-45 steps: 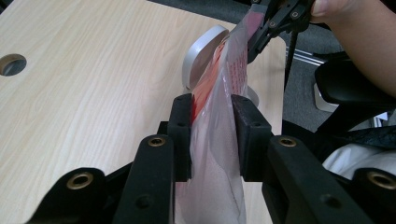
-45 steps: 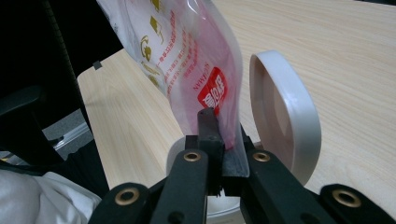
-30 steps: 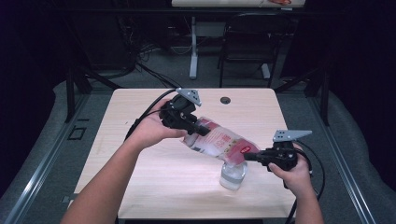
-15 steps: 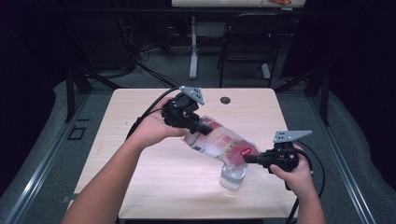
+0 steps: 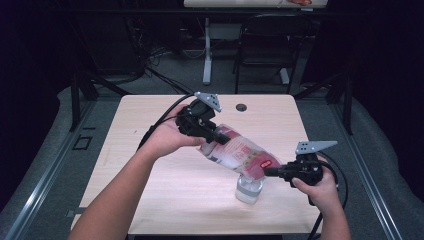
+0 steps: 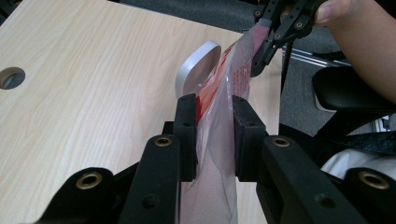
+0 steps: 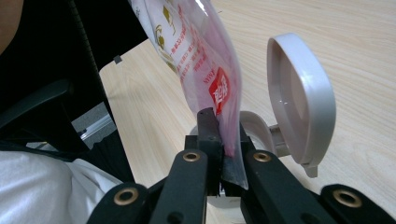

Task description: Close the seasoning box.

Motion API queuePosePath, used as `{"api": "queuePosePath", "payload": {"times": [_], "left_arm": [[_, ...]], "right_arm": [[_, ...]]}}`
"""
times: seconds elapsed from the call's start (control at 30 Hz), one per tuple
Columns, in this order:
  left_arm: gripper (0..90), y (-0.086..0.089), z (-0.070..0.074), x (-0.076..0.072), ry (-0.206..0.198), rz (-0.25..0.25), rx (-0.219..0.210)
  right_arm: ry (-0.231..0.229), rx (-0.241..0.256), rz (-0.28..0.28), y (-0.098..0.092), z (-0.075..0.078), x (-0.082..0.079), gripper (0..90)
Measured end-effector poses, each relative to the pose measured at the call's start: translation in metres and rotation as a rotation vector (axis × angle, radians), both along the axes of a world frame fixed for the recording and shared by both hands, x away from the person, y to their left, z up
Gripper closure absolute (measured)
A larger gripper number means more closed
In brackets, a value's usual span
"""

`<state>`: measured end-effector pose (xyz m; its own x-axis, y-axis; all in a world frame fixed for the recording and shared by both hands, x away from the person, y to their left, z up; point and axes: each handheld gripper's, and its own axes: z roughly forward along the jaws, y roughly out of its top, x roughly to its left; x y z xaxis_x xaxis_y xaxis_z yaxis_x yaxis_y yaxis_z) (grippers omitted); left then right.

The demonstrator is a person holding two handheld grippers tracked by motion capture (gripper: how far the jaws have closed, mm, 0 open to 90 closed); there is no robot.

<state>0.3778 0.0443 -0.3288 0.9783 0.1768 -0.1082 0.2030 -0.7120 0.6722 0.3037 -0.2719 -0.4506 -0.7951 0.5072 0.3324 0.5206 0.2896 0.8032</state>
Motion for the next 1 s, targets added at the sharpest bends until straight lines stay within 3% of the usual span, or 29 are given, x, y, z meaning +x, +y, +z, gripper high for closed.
{"api": "queuePosePath", "payload": {"times": [0.47, 0.7, 1.0], "left_arm": [[76.4, 0.0, 0.004, -0.004, -0.037, 0.01, -0.009], [76.4, 0.004, 0.005, -0.006, -0.041, 0.015, 0.002], [76.4, 0.007, 0.006, -0.007, -0.036, 0.01, 0.005]], "right_arm": [[-0.021, 0.019, -0.077, -0.001, -0.002, 0.006, 89.2], [-0.02, 0.018, -0.069, 0.004, -0.003, 0.008, 89.0], [0.012, 0.004, -0.017, 0.01, -0.005, 0.008, 89.0]]}}
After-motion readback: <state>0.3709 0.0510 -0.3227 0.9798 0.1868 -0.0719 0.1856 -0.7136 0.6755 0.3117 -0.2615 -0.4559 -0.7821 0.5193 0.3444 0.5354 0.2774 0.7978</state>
